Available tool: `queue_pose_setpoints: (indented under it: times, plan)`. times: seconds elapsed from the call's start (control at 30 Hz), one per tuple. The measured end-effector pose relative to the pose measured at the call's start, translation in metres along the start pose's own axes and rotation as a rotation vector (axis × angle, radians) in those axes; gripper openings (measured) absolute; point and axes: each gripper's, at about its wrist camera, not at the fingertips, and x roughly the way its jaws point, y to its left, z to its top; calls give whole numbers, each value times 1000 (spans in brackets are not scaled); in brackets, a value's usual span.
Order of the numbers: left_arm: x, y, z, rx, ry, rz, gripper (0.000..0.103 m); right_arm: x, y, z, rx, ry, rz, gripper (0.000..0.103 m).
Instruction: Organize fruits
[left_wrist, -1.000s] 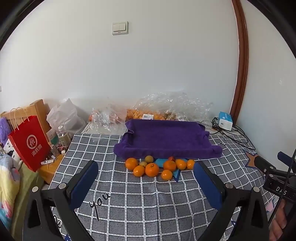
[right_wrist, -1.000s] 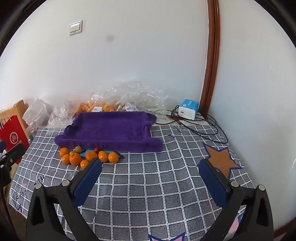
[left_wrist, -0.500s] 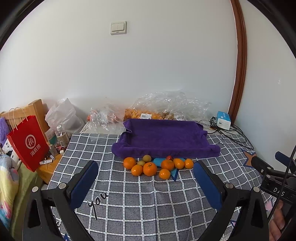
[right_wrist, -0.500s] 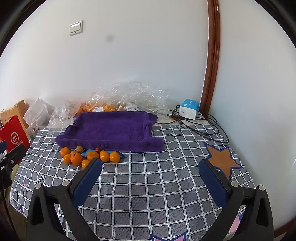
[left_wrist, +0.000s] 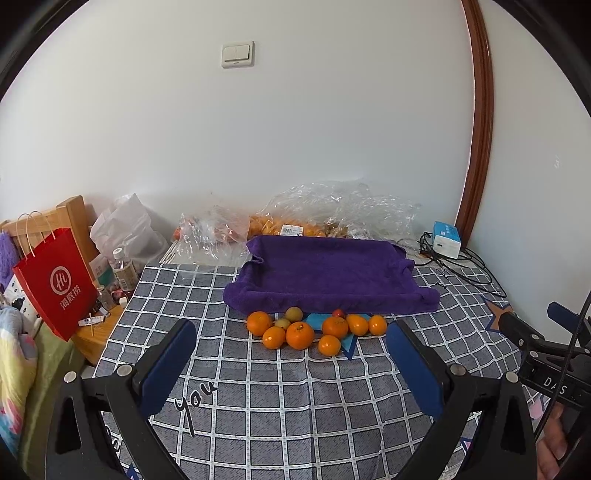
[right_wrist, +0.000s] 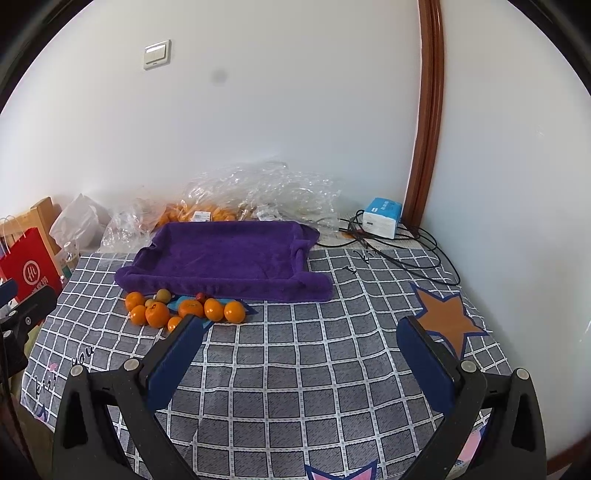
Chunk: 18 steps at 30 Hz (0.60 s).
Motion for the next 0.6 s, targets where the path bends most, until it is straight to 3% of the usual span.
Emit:
queue_pose_setpoints:
  times: [0.6]
  plan:
    - [-2, 2, -1, -1, -3, -6, 103, -2, -3, 0, 5, -6, 11, 103]
